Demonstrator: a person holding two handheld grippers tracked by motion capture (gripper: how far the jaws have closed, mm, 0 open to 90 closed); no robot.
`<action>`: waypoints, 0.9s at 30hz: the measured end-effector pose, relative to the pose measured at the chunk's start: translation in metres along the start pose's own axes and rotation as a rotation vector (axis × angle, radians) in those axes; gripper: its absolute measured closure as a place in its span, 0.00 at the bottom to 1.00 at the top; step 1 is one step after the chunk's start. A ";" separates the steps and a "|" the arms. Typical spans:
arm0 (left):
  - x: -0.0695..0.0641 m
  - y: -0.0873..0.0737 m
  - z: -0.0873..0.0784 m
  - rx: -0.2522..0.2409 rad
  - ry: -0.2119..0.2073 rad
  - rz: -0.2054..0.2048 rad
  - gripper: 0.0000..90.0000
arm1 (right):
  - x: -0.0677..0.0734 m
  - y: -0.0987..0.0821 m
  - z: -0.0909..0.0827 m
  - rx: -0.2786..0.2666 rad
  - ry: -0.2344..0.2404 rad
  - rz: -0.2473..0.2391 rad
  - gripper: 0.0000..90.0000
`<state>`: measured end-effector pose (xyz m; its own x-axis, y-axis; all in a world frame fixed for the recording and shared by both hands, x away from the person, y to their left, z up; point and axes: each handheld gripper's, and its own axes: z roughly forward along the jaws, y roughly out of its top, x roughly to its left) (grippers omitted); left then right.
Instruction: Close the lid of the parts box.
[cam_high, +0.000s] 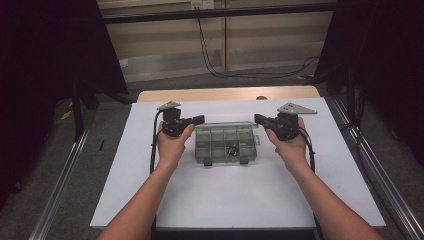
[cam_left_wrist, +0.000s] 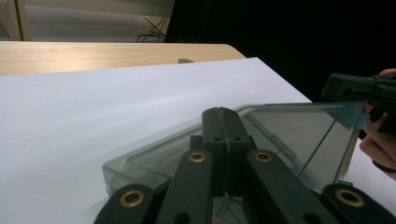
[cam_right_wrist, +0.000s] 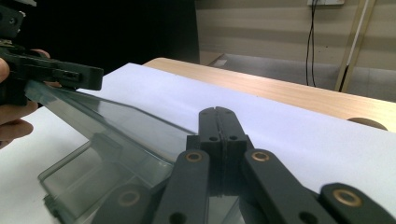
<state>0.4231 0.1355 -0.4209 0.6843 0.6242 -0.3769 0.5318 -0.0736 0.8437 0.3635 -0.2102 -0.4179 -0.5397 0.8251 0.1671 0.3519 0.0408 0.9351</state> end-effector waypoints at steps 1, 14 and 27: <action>-0.001 -0.002 -0.001 0.004 0.005 0.012 1.00 | 0.002 -0.001 -0.001 -0.004 0.000 -0.003 1.00; -0.015 -0.021 -0.013 0.006 0.004 0.044 1.00 | 0.020 -0.018 -0.016 -0.009 0.001 -0.056 1.00; -0.024 -0.036 -0.021 -0.018 0.046 0.098 1.00 | 0.026 -0.035 -0.024 -0.010 -0.004 -0.048 1.00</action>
<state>0.3766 0.1395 -0.4339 0.7086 0.6500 -0.2744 0.4538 -0.1222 0.8827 0.3192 -0.2039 -0.4387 -0.5525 0.8247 0.1208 0.3177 0.0744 0.9453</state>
